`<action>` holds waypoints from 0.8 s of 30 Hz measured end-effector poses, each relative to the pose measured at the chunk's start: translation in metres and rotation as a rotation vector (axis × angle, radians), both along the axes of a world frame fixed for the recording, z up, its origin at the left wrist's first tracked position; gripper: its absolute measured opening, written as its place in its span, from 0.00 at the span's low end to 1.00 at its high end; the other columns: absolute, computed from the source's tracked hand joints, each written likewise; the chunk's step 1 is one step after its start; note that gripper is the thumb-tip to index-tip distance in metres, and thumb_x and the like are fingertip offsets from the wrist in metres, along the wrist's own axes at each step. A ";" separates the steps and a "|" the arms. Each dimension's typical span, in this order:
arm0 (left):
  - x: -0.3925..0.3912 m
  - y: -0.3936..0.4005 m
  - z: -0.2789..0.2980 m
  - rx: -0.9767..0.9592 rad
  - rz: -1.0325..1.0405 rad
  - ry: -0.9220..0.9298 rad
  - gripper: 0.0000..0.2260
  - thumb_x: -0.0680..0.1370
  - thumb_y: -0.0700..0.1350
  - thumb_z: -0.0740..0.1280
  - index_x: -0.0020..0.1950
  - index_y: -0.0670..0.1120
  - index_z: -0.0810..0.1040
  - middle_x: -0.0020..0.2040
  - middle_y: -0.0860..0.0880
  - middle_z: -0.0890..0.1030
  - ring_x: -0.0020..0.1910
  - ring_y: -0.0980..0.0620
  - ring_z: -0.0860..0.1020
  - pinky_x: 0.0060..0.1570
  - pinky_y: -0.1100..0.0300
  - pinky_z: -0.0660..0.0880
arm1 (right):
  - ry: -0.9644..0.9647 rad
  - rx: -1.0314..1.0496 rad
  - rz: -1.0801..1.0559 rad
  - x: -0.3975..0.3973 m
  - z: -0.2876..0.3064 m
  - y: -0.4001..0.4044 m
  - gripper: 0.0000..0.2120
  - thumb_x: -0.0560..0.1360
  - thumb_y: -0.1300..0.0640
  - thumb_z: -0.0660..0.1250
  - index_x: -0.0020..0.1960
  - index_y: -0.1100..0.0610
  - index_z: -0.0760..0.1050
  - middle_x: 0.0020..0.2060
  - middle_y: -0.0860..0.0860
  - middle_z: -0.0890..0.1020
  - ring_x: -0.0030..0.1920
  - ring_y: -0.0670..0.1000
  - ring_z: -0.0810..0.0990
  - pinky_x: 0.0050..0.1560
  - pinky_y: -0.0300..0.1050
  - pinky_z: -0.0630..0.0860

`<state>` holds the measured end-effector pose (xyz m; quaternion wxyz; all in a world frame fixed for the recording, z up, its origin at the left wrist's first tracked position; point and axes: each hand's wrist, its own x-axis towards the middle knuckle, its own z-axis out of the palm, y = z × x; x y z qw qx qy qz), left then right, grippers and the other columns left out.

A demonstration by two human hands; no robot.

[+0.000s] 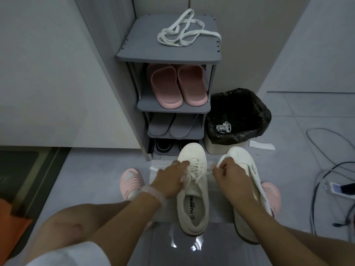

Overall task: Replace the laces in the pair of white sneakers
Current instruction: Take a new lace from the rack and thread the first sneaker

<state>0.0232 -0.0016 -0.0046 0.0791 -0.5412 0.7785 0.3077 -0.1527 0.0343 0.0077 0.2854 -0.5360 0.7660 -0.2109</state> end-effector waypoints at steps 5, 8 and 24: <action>0.005 -0.005 0.003 -0.159 0.111 -0.165 0.11 0.79 0.41 0.56 0.60 0.44 0.70 0.57 0.45 0.77 0.55 0.44 0.76 0.54 0.52 0.70 | 0.070 -0.070 0.504 0.017 0.008 0.007 0.07 0.77 0.52 0.62 0.53 0.52 0.72 0.42 0.42 0.71 0.40 0.42 0.72 0.38 0.36 0.66; 0.027 -0.023 0.027 -0.206 0.225 -0.209 0.09 0.78 0.43 0.57 0.53 0.46 0.76 0.54 0.47 0.79 0.56 0.46 0.75 0.57 0.53 0.67 | 0.121 -0.032 0.573 0.022 0.006 0.010 0.09 0.77 0.54 0.61 0.56 0.54 0.71 0.49 0.49 0.75 0.47 0.49 0.75 0.43 0.44 0.73; 0.010 -0.018 0.082 0.783 0.845 1.111 0.14 0.82 0.46 0.53 0.54 0.41 0.74 0.43 0.41 0.84 0.34 0.48 0.83 0.29 0.61 0.78 | -0.785 0.271 0.371 0.050 0.049 0.011 0.21 0.78 0.47 0.59 0.28 0.43 0.77 0.23 0.43 0.74 0.24 0.39 0.69 0.29 0.32 0.67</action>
